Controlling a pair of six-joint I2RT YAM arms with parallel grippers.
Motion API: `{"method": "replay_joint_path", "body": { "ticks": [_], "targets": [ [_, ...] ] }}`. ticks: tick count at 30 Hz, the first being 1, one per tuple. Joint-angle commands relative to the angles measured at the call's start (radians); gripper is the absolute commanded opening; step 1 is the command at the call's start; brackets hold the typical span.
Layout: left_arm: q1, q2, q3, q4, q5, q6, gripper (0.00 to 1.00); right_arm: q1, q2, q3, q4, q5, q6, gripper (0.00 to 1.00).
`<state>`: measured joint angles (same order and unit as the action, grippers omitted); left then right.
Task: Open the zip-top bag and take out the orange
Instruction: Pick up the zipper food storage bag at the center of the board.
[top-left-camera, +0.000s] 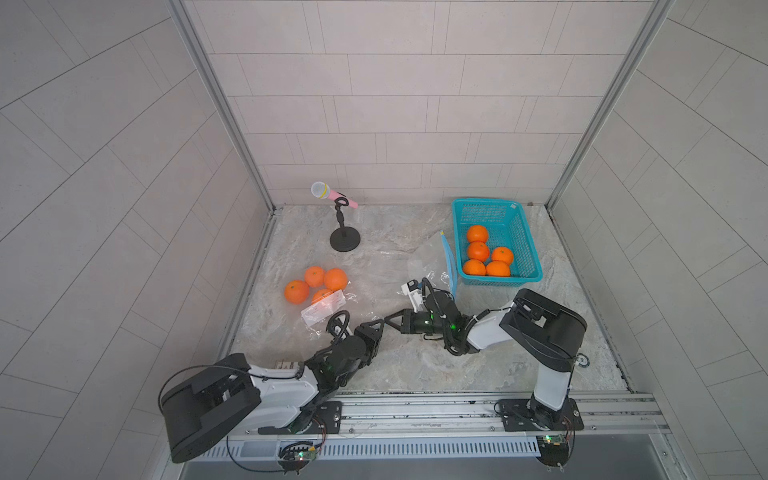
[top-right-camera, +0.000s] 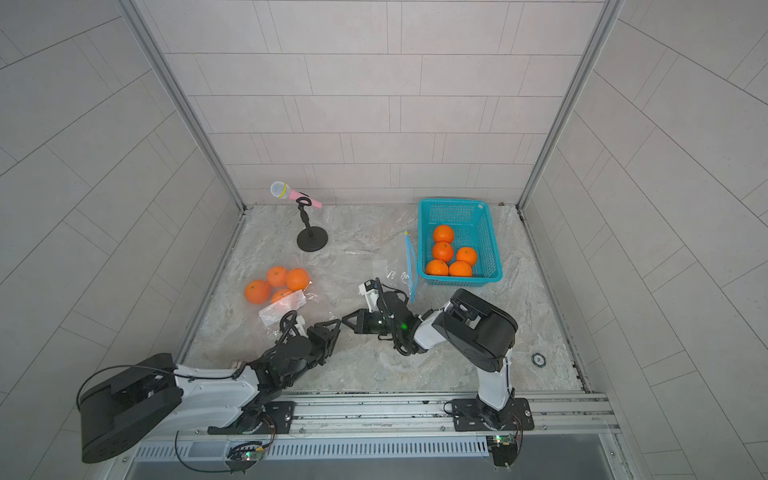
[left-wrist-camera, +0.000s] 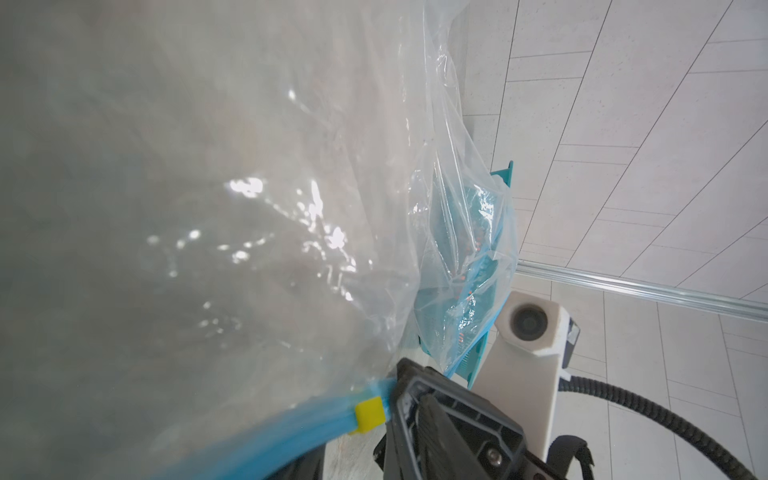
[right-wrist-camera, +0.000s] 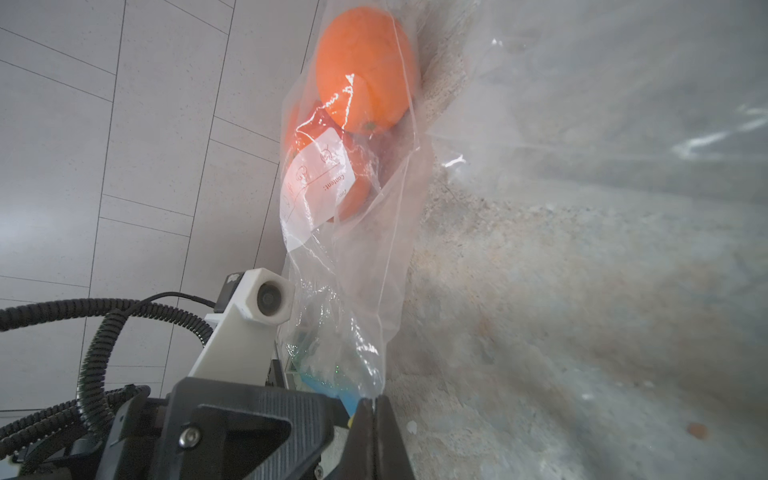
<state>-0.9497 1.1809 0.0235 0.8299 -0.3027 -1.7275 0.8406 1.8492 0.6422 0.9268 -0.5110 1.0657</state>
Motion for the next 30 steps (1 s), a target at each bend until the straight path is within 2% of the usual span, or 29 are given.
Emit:
{"method": "replay_joint_path", "body": {
  "ticks": [1, 4, 6, 7, 8, 10, 14, 16, 18, 19, 21, 23, 25, 26, 28, 30],
  "targets": [
    [-0.001, 0.051, -0.014, 0.128, -0.077, 0.000, 0.42, 0.009, -0.064, -0.025, -0.016, 0.008, -0.010, 0.00],
    [-0.001, 0.105, 0.015, 0.140, -0.057, 0.004, 0.39, 0.009, -0.054, -0.039, -0.005, -0.002, -0.005, 0.00],
    [-0.001, 0.160, 0.022, 0.187, -0.035, 0.004, 0.24, 0.009, -0.032, -0.039, 0.024, -0.009, 0.006, 0.00],
    [-0.001, 0.196, 0.010, 0.255, -0.036, 0.011, 0.09, 0.010, -0.023, -0.039, 0.026, -0.009, 0.008, 0.00],
    [-0.001, 0.235, -0.007, 0.344, -0.041, 0.026, 0.00, 0.009, -0.017, -0.037, 0.032, -0.011, 0.009, 0.00],
    [-0.001, 0.269, -0.019, 0.390, -0.044, 0.012, 0.00, 0.010, -0.010, -0.041, 0.042, -0.013, 0.013, 0.00],
    [-0.004, 0.285, 0.024, 0.348, 0.011, 0.024, 0.23, 0.010, -0.014, -0.051, 0.037, -0.014, 0.005, 0.00],
    [-0.004, 0.301, 0.023, 0.368, 0.022, 0.016, 0.27, 0.008, -0.021, -0.054, 0.018, -0.008, -0.004, 0.00],
    [-0.004, 0.300, 0.028, 0.368, 0.031, 0.027, 0.48, 0.006, -0.026, -0.054, 0.010, -0.014, -0.009, 0.00],
    [-0.004, 0.300, 0.029, 0.369, 0.037, 0.028, 0.49, 0.007, -0.027, -0.055, 0.010, -0.017, -0.009, 0.00],
    [-0.004, 0.292, 0.021, 0.370, 0.035, 0.025, 0.47, 0.007, -0.031, -0.052, -0.007, -0.020, -0.016, 0.00],
    [-0.004, 0.274, 0.014, 0.365, 0.031, 0.029, 0.34, 0.009, -0.033, -0.058, 0.004, -0.011, -0.014, 0.00],
    [-0.006, 0.264, 0.011, 0.364, 0.030, 0.035, 0.29, 0.007, -0.033, -0.062, 0.012, -0.012, -0.011, 0.00],
    [-0.005, 0.264, 0.013, 0.358, 0.031, 0.033, 0.20, 0.008, -0.032, -0.060, 0.017, -0.011, -0.009, 0.00],
    [-0.005, 0.271, 0.018, 0.360, 0.038, 0.036, 0.09, 0.009, -0.025, -0.056, 0.019, -0.014, -0.006, 0.00],
    [-0.006, 0.274, 0.016, 0.360, 0.045, 0.037, 0.06, 0.007, -0.020, -0.057, 0.022, -0.012, -0.007, 0.00]
  ]
}}
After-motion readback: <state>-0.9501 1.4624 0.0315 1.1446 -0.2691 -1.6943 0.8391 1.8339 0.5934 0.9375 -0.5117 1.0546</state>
